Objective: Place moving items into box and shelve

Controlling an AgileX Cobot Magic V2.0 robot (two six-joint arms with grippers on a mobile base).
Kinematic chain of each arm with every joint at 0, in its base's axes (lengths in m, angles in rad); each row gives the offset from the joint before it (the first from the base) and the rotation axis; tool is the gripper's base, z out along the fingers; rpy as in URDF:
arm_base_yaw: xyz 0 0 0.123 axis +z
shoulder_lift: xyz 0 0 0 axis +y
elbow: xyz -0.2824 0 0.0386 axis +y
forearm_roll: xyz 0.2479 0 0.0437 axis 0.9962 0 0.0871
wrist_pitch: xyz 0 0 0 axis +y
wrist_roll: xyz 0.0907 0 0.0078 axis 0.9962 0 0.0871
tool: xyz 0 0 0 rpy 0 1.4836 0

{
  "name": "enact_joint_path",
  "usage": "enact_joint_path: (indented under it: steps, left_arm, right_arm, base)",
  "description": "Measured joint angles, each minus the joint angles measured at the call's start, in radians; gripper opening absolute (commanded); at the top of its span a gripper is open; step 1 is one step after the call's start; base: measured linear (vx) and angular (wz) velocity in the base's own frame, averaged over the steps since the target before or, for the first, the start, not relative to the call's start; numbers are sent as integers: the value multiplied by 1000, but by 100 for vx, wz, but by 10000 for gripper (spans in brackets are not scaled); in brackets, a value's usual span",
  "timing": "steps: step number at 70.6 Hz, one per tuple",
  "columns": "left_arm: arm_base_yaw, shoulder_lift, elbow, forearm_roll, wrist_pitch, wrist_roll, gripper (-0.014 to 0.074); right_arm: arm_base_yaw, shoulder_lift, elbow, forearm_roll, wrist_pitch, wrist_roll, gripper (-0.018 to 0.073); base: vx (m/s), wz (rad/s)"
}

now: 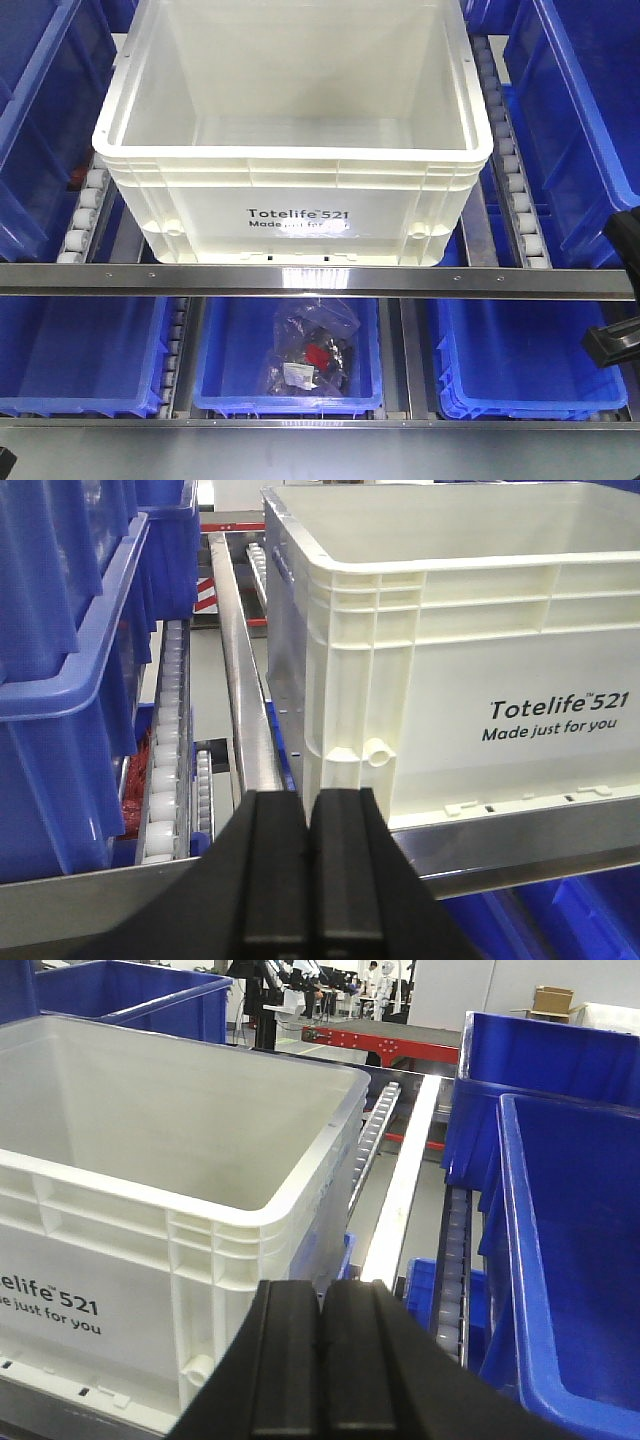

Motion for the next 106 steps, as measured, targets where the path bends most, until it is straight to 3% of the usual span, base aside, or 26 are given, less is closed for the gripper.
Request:
enact_joint_path:
  steps: [15,27,34,40,50,106]
  left_arm:
    - [0,0,0,0,0,0,-28]
    - [0,0,0,0,0,0,-28]
    - [0,0,0,0,0,0,-28]
    - [0,0,0,0,1,0,-28]
    - [0,0,0,0,7,0,-27]
    - [0,-1,0,0,8,0,-27]
  right_arm:
    - [0,0,0,0,11,19,-15]
    - [0,-98,119,-102,31,190,-15]
    - [0,-248,256,-134,10,273,-15]
    - [0,-394,289,-145,82,313,-15]
    - [0,-491,291,-157,147,322,-15]
    - [0,-492,292,-157,155,324,-15]
  base:
    - [0,0]
    - [0,0]
    - [0,0]
    - [0,0]
    - [0,0]
    - [0,0]
